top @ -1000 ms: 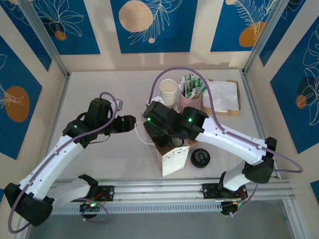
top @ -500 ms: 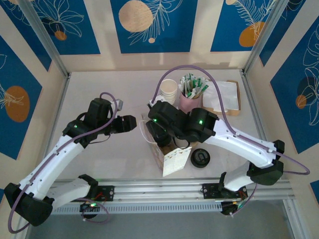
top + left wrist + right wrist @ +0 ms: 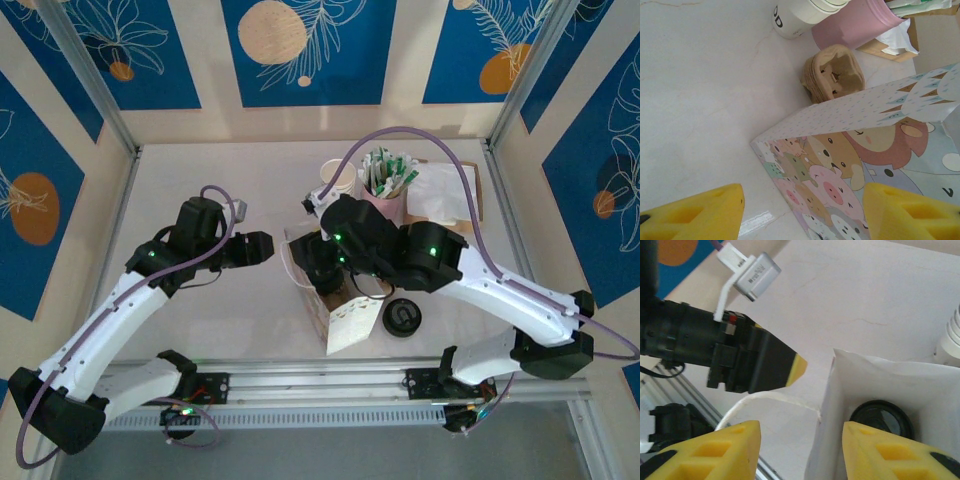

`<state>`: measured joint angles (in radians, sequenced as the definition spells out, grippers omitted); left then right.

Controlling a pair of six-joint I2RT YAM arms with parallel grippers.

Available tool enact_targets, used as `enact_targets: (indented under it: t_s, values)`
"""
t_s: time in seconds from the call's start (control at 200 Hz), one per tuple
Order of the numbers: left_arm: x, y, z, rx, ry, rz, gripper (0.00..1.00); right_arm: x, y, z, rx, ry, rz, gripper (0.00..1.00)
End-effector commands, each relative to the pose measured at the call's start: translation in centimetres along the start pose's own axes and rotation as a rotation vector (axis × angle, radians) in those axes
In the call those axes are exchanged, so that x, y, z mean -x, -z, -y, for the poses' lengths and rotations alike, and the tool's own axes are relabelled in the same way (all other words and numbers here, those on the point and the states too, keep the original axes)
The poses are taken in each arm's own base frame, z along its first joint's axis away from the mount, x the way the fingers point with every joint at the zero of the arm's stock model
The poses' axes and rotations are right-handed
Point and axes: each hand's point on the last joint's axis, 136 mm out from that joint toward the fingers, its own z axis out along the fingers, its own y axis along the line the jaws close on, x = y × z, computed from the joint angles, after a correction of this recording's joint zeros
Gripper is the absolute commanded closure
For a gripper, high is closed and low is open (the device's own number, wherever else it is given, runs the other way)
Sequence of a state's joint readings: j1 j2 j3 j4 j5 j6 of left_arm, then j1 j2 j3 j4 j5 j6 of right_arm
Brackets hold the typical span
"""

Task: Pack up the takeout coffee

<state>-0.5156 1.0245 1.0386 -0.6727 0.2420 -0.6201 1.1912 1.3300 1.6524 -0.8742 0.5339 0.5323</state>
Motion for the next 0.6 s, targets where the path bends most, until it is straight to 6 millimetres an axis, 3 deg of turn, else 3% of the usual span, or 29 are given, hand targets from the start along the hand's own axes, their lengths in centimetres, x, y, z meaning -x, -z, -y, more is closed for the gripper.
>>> enact_targets:
  t_s: [0.0, 0.225, 0.595]
  values:
    - [0.1, 0.3, 0.5, -0.013, -0.006, 0.000, 0.36, 1.0, 1.1, -1.4, 0.097, -0.046, 0.050, 0.55]
    - [0.0, 0.4, 0.5, -0.011, -0.007, 0.002, 0.36, 2.3, 2.5, -2.8, 0.227, -0.088, 0.119, 0.58]
    - [0.1, 0.5, 0.5, -0.008, -0.008, 0.005, 0.36, 4.2, 4.4, -3.2, 0.335, -0.135, 0.214, 0.58]
